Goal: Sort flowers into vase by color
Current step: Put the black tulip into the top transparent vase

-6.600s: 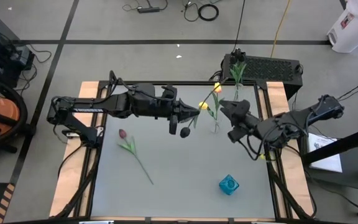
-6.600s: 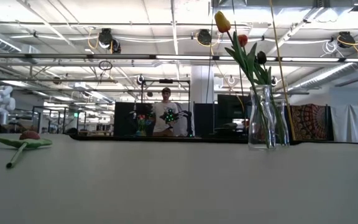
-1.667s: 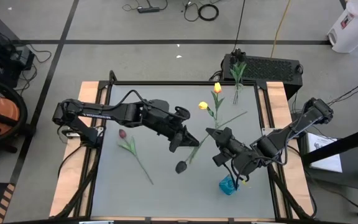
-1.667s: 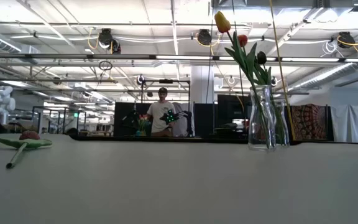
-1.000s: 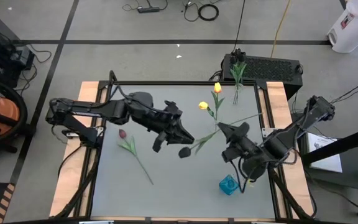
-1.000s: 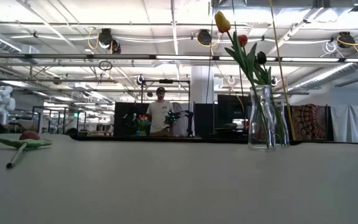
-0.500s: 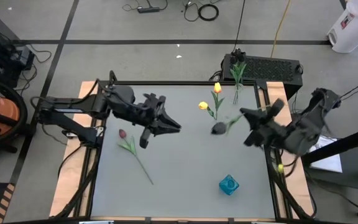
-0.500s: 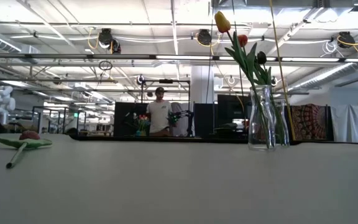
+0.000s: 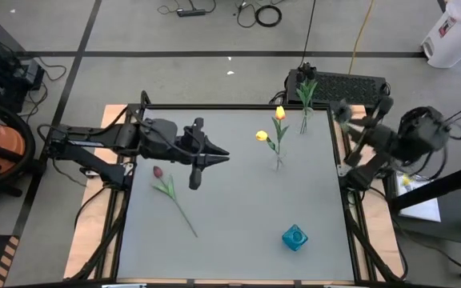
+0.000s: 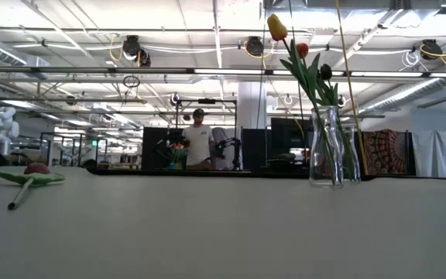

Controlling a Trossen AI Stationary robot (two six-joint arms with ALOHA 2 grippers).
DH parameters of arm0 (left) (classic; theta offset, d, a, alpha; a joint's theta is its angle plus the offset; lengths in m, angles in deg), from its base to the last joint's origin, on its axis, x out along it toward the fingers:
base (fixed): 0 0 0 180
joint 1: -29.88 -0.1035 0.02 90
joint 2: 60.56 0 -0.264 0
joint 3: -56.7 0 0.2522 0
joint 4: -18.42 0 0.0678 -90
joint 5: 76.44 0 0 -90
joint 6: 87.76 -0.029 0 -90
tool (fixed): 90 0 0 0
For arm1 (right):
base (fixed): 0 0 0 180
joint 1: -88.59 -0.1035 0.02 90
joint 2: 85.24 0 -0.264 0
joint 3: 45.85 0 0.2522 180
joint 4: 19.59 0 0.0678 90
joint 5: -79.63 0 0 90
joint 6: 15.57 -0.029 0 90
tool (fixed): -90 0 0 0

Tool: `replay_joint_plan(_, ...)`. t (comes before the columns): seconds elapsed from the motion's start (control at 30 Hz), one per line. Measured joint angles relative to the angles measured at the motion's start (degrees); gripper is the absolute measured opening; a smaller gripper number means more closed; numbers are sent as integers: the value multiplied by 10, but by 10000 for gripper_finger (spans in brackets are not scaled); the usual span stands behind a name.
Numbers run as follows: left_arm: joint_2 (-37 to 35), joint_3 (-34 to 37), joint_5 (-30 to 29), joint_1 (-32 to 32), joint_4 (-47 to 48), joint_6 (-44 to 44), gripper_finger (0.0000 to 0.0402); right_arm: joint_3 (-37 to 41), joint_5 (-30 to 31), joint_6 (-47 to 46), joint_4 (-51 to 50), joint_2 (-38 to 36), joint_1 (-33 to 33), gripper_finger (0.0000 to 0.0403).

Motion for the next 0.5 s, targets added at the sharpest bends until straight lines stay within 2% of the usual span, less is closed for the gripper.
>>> replay_joint_plan(0.2, -15, 0, -28, 11, 12, -29, 66, 0, -30, -8, -9, -64, 0, 0)
replay_joint_plan(0.5, -22, 3, -54, 14, 52, -26, 66, 20, -33, 6, -9, -164, 0, 0)
